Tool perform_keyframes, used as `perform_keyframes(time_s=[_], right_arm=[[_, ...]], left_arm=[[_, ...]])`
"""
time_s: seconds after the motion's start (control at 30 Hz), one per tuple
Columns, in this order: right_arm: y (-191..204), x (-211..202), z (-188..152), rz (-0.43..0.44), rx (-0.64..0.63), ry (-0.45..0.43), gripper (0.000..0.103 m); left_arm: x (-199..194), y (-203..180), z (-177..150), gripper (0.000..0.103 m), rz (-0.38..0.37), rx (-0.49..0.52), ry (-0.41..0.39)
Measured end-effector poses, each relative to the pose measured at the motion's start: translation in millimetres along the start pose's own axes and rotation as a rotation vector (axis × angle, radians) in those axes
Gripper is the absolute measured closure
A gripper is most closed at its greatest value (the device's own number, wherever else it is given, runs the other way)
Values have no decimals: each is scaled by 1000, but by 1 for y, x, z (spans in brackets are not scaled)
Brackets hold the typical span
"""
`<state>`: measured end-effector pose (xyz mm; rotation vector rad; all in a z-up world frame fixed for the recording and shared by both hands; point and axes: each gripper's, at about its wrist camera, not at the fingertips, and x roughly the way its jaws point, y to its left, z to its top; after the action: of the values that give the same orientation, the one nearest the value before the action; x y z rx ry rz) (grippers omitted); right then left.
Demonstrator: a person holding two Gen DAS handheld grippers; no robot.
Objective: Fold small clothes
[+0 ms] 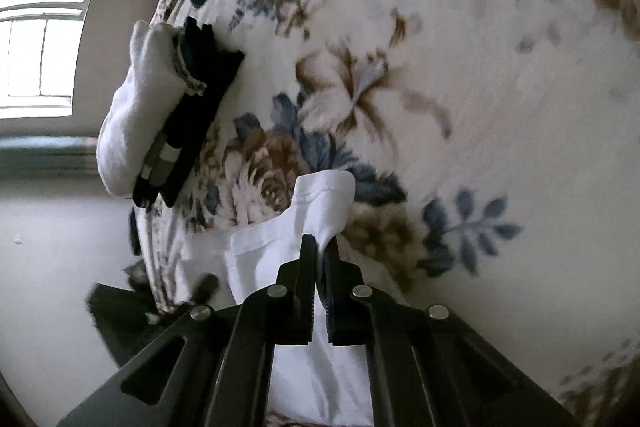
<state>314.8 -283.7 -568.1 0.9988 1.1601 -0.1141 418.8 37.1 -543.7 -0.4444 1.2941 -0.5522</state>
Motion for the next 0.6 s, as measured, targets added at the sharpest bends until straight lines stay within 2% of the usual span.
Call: perform_keyframes(time_s=[0.07,0.2,0.27,0.33,0.4,0.43,0.47,0.5,0.53,0.57,0.6], right_arm=[[0,-6,5,-10,-13,-14,99],[-2,13,26,-75,-54,40,99],[-5,20,34,-93,-60,33,99],[-8,22,45,-64,-47,38,99],[-11,24,52,-25,-25,100,99],[-13,22,52,-12,-13,121,98],[-15,19,50,8,-4,138,92],[-19,14,46,20,-2,151,81],[-22,10,41,29,-2,161,60],[-24,8,36,35,0,171,53],[-30,8,27,42,3,205,53]], left_arm=[[9,4,7,100,37,-7,13],[24,25,10,100,120,-43,59],[23,34,6,100,129,-59,79],[20,42,1,98,82,-107,97],[14,49,-2,93,37,-157,109],[12,52,-4,77,25,-174,113],[8,56,-6,60,1,-202,112],[2,60,-11,53,-28,-234,101],[-3,61,-17,50,-43,-259,97],[-6,62,-22,50,-49,-274,102],[-7,62,-27,50,-49,-282,113]])
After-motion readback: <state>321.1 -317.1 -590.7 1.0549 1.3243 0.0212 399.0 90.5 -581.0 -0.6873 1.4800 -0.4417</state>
